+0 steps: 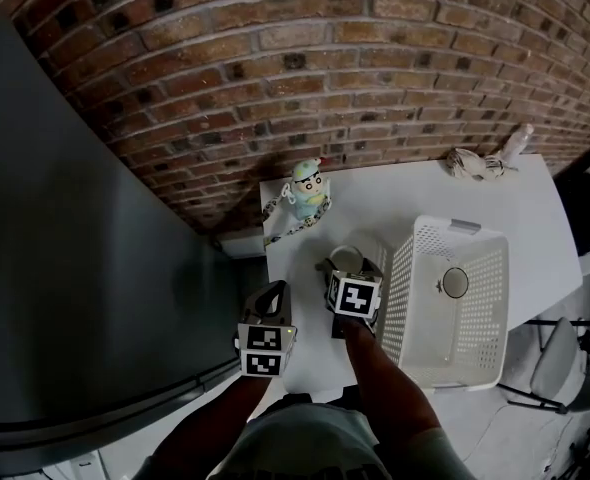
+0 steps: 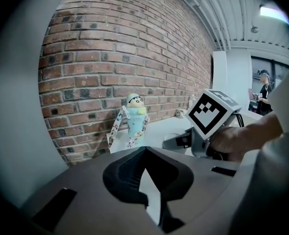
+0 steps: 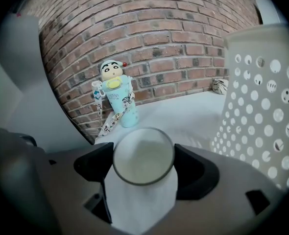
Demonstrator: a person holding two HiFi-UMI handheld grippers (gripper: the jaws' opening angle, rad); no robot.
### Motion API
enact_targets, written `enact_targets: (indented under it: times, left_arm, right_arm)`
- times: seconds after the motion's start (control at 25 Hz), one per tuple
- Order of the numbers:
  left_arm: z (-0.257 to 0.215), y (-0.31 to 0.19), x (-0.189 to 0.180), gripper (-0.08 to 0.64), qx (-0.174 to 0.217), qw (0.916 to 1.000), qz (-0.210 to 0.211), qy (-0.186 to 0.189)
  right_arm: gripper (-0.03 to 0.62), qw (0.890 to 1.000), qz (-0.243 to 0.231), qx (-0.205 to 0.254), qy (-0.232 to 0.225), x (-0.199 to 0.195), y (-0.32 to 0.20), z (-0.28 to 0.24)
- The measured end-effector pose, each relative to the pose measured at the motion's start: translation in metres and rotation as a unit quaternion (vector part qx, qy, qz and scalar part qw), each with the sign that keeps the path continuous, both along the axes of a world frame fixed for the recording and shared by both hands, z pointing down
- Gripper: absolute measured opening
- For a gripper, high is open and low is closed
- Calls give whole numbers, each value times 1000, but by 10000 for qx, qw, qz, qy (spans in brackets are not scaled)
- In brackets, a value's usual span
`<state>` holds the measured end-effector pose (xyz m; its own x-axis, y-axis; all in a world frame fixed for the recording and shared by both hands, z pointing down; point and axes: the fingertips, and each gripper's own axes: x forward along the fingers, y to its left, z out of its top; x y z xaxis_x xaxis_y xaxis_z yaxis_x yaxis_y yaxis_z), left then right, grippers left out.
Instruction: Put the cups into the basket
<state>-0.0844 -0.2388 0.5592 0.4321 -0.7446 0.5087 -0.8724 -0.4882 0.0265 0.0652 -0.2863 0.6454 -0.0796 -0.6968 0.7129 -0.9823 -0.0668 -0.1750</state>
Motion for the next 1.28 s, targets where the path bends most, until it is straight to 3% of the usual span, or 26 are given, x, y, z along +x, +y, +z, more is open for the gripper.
enact_targets:
  times: [0.36,0.88,1.04,1.28]
  left_arm:
    - [-8,7,-4,6,11,9999,-55,121]
    - [-40,21,26,6,152,9989,211,394]
    - [-52,29,42,6,224,9976,380,538]
    - [-69,45,90,6,329,9928,898,716]
  right_arm:
    - [382,9997,95,156,-144,-3,8,-21]
    - [382,9915,115,1043,-763,-11,53,-148]
    - [382,9860,243,1450,-792,3,80,-194]
    - [382,9808,523,1835,-411,54,132,-245]
